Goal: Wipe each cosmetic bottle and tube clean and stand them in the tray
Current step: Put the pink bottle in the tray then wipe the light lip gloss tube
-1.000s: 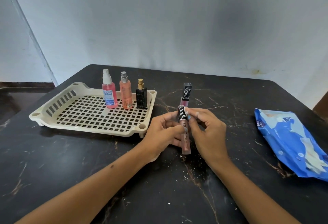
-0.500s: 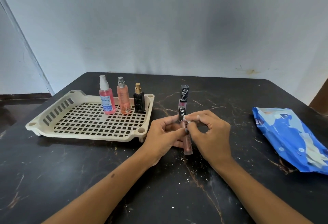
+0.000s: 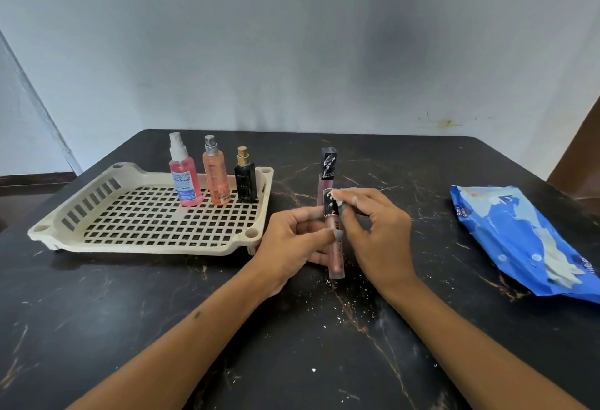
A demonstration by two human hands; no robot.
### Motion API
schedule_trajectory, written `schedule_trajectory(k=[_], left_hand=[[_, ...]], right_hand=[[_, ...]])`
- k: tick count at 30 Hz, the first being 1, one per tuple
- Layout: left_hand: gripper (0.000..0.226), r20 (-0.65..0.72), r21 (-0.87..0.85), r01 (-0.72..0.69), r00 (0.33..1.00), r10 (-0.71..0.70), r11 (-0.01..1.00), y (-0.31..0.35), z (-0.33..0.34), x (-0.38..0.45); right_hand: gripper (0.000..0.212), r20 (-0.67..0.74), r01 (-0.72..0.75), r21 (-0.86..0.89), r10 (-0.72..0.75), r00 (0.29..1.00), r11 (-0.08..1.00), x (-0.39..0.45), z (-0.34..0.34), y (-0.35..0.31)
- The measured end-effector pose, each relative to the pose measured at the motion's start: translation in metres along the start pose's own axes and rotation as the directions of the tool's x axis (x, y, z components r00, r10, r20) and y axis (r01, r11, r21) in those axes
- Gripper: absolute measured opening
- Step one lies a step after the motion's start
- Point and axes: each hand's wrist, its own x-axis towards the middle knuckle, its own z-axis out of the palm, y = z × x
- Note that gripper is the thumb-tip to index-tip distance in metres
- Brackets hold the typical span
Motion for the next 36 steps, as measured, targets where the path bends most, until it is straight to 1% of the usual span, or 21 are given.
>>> schedule_trajectory(k=[3,6,8,11,13,17,22,24,26,28,30,32,36], left_hand=[[0.027,0.006,0.012,-0.005,1.000,0.005,1.000,-0.0005,0.0000,0.0002],[0.027,0.000,-0.002,0.003,1.000,-0.003,1.000,-0.0006,-0.0010,0.0002],[0.026,0.014,0.003,0.004,1.000,-0.004,1.000,0.0003,-0.0017,-0.0002],[0.027,0.032,0.032,-0.004,0.999,0.003,0.999,0.0007,-0.0016,-0.0009],[0.028,0.022,0.024,-0.009,1.000,0.009,1.000,0.0002,-0.0012,-0.0008],[0.029,0.016,-0.002,-0.006,1.000,0.006,1.000,0.0009,-0.0021,-0.0010],[0.028,0.043,0.027,-0.014,0.999,0.013,1.000,0.0016,-0.0017,-0.0023],[0.030,0.035,0.018,-0.028,0.999,0.027,0.999,0.0007,-0.0019,-0.0020],[0.033,0.026,0.021,-0.036,0.999,0.035,0.999,0.0000,-0.0024,-0.0018],[0.032,0.029,0.030,-0.035,0.999,0.034,0.999,0.0000,-0.0023,-0.0014],[0.030,0.028,0.036,-0.033,0.999,0.032,0.999,0.0003,-0.0015,-0.0011],[0.029,0.025,0.037,-0.036,0.999,0.035,0.999,0.0002,-0.0007,-0.0015],[0.027,0.037,0.047,-0.039,0.999,0.037,0.998,0.0010,0.0000,-0.0042]], right_hand=[[0.021,-0.038,-0.036,-0.026,0.035,0.999,0.999,0.0006,-0.0001,0.0010],[0.017,-0.035,0.029,-0.021,-0.029,0.999,0.999,-0.0015,-0.0005,-0.0014],[0.020,-0.022,0.042,0.005,-0.042,0.999,0.999,-0.0017,-0.0008,-0.0015],[0.023,-0.038,-0.022,0.008,0.022,0.999,1.000,0.0005,-0.0013,0.0006],[0.021,-0.053,-0.036,0.002,0.036,0.998,0.999,0.0006,-0.0010,0.0002],[0.020,-0.017,0.047,-0.001,-0.047,0.999,0.999,-0.0014,-0.0005,-0.0014],[0.022,-0.045,-0.031,0.000,0.031,0.999,1.000,0.0004,-0.0020,0.0012],[0.019,-0.040,0.013,-0.015,-0.014,0.999,1.000,-0.0012,-0.0019,-0.0005],[0.019,-0.015,0.088,-0.045,-0.089,0.996,0.995,-0.0030,-0.0020,-0.0027],[0.020,-0.004,0.127,-0.086,-0.128,0.992,0.988,-0.0024,-0.0018,-0.0016],[0.023,-0.008,0.110,-0.099,-0.111,0.994,0.989,-0.0013,-0.0017,0.0001],[0.022,-0.010,0.075,-0.079,-0.076,0.997,0.994,-0.0006,-0.0024,-0.0002],[0.011,0.002,0.095,-0.070,-0.095,0.995,0.993,-0.0026,-0.0060,-0.0051]])
